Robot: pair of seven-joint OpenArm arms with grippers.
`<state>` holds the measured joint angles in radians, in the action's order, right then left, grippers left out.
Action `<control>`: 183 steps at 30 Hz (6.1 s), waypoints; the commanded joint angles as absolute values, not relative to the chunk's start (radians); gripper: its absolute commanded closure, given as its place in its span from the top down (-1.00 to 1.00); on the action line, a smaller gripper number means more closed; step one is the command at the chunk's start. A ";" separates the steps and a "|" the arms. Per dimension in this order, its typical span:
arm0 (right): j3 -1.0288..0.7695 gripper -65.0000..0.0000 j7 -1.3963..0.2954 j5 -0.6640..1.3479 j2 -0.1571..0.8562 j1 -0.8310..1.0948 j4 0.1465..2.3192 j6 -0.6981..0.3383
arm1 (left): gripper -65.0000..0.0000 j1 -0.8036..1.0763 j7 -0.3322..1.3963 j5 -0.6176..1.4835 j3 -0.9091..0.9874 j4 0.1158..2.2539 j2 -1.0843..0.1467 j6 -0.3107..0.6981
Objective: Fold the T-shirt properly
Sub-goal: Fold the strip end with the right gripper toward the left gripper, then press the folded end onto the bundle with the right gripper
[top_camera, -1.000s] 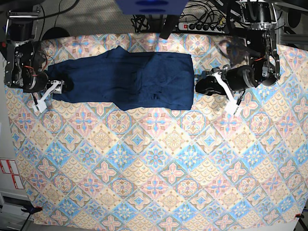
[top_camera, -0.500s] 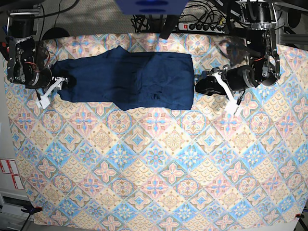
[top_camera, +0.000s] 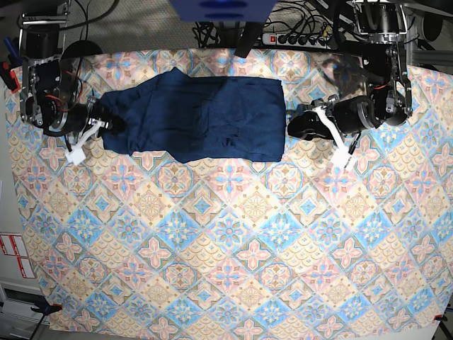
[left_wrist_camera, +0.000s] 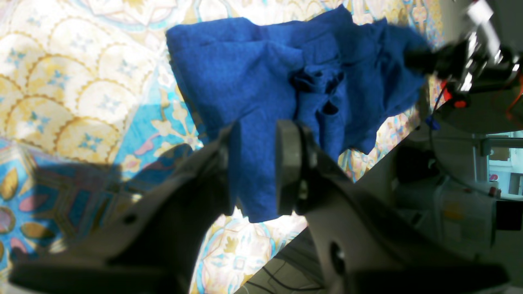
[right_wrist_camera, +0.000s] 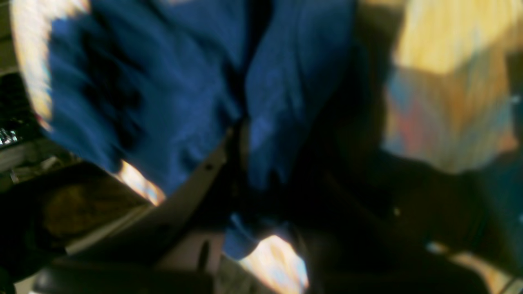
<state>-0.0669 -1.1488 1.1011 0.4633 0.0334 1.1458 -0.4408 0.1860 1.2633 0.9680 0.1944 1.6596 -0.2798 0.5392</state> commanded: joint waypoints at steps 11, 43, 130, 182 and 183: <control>-0.163 -1.00 -1.253 1.125 0.354 0.008 1.380 -0.446 | -0.58 0.180 1.244 0.986 0.202 1.675 -0.288 0.544; 0.407 -0.99 -1.330 1.073 0.191 -0.108 1.618 -0.478 | -0.59 0.205 1.244 0.863 0.298 1.673 -0.269 0.544; 0.679 -0.50 -1.205 0.710 0.211 -0.266 1.540 -0.596 | -0.58 0.268 1.253 0.851 0.572 1.682 -0.145 0.545; 0.530 -0.51 -1.113 0.160 0.197 -0.010 1.828 -0.595 | -0.58 0.371 1.248 0.852 0.713 1.681 -0.007 0.544; 0.532 -0.51 -1.118 0.160 0.197 -0.001 1.828 -0.595 | -0.58 0.374 1.247 0.852 0.720 1.681 -0.007 0.544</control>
